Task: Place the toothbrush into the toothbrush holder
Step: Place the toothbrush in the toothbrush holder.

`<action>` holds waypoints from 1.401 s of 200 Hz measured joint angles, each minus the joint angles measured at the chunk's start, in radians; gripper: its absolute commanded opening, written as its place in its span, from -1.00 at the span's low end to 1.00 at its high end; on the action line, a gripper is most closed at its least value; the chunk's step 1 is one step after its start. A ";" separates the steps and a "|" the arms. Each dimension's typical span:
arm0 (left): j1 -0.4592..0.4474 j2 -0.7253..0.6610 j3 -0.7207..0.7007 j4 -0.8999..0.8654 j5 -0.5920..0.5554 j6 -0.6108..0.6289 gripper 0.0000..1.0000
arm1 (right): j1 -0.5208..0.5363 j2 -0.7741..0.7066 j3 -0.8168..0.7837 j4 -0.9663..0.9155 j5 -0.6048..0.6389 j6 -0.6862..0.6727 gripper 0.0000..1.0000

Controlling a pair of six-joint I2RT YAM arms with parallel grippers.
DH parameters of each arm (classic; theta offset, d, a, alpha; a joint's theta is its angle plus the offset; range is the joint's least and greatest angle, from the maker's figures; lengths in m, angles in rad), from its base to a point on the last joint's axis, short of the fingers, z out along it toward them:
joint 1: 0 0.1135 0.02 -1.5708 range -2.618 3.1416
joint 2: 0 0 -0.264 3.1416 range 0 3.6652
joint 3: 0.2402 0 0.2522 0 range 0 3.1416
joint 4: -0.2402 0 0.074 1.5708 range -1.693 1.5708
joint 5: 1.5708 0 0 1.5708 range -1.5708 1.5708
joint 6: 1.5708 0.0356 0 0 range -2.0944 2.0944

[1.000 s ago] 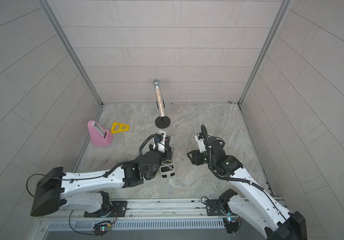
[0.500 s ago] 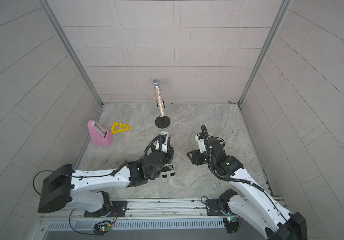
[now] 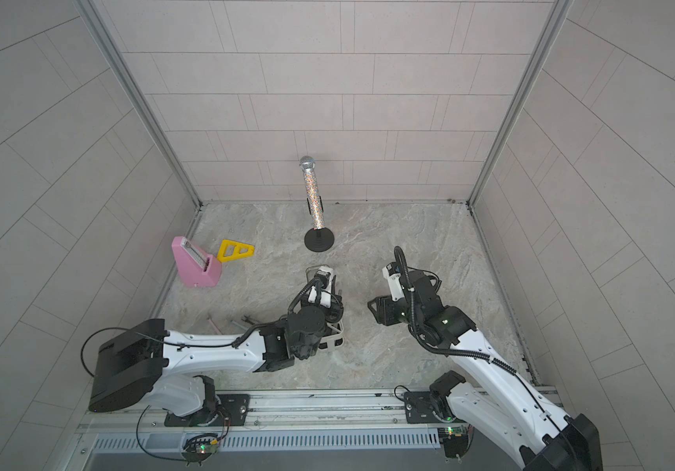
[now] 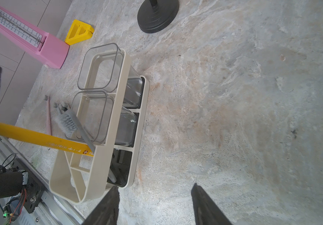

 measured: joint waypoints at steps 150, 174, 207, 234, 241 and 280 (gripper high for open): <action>-0.002 0.068 -0.108 0.117 -0.051 -0.057 -0.29 | 0.000 -0.005 -0.028 0.007 0.004 0.001 0.23; -0.006 0.056 -0.108 0.113 -0.053 -0.056 -0.11 | 0.000 -0.006 -0.028 0.006 0.005 0.000 0.23; -0.007 0.005 -0.109 0.069 -0.054 -0.074 0.11 | 0.000 -0.008 -0.028 0.006 0.005 0.000 0.23; -0.011 -0.096 -0.108 -0.051 -0.054 -0.106 0.25 | 0.000 -0.011 -0.028 0.006 0.003 0.001 0.23; -0.013 -0.130 -0.105 -0.097 -0.053 -0.123 0.29 | 0.000 -0.011 -0.028 0.006 0.003 0.001 0.23; -0.018 -0.366 -0.041 -0.471 -0.049 -0.302 0.35 | 0.000 -0.020 -0.028 0.006 0.000 0.005 0.23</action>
